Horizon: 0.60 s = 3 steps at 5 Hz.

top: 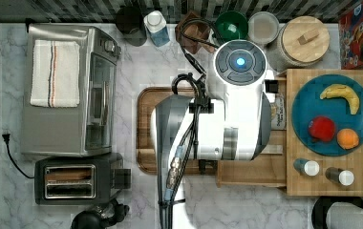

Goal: Close the drawer.

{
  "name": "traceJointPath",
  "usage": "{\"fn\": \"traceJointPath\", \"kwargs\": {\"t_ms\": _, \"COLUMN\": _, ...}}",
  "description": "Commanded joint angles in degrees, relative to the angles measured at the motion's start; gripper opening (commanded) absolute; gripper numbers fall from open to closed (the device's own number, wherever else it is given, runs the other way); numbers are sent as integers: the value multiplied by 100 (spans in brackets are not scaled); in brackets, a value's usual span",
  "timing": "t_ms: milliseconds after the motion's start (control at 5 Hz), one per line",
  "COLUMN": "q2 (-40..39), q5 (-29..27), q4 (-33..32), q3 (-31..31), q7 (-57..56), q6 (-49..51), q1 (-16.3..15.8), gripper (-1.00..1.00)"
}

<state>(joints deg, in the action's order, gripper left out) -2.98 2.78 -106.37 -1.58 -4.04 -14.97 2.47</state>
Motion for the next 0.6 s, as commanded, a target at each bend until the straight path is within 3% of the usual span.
{"fn": "traceJointPath", "kwargs": {"t_ms": 200, "q2": -5, "q5": 17, "q4": -3, "q3": 4, "q7": -70, "q6": -12, "q1": 4, "gripper": -100}}
{"fn": "traceJointPath", "kwargs": {"t_ms": 400, "q2": -113, "q5": -132, "q4": 71, "q3": 30, "q7": -274, "q6": 52, "q1": -11, "gripper": 100}}
{"fn": "traceJointPath", "kwargs": {"t_ms": 600, "q2": -71, "q5": -585, "q4": -150, "q3": 115, "q7": -740, "q6": -137, "q1": -15, "gripper": 100}}
